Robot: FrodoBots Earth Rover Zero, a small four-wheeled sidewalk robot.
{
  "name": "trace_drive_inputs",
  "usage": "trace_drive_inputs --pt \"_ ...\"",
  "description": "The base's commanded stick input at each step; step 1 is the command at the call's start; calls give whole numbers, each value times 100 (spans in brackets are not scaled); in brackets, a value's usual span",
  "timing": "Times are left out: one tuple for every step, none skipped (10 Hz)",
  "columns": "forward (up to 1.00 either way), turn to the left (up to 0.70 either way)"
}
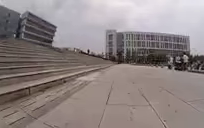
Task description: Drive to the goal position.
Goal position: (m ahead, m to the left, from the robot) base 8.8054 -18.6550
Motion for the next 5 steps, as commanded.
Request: trace_drive_inputs --pt "85 0" --pt "85 0" --pt "85 0" --pt "85 0" --pt "85 0"
